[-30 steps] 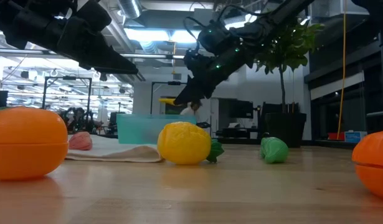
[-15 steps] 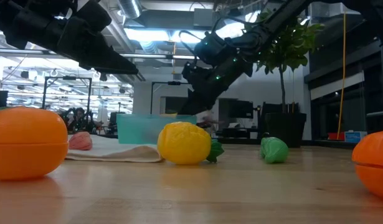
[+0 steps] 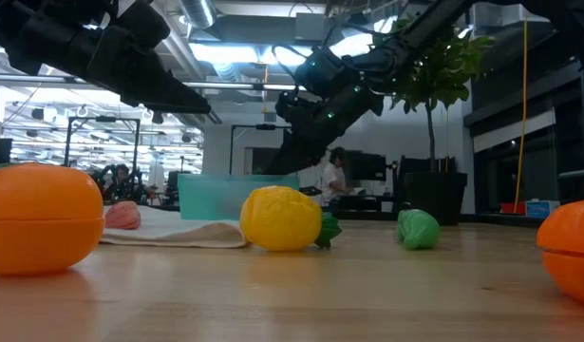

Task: Pick and placing Produce into tupperware
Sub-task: Put the pink peach into the blue bin

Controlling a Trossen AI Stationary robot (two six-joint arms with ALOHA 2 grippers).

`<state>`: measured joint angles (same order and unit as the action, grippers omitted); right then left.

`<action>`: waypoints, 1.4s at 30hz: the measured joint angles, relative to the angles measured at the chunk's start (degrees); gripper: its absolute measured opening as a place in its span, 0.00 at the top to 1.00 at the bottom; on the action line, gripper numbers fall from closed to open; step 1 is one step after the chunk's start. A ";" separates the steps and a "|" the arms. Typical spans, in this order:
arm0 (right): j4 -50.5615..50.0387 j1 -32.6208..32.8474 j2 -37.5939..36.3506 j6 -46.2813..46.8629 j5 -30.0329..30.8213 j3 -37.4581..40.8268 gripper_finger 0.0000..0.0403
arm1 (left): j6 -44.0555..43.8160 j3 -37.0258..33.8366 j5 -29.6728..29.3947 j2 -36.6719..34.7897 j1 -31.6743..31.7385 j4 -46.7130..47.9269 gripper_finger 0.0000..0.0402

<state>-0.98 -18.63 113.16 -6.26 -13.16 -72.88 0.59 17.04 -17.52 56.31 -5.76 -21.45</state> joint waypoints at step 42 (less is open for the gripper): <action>37.66 15.37 -34.21 -0.01 10.44 43.08 0.64 | -5.43 9.32 -6.35 -0.06 -15.21 15.99 0.56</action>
<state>36.68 -3.26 78.96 -6.27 -2.72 -29.80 -4.84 26.36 -23.87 56.25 -20.97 -5.46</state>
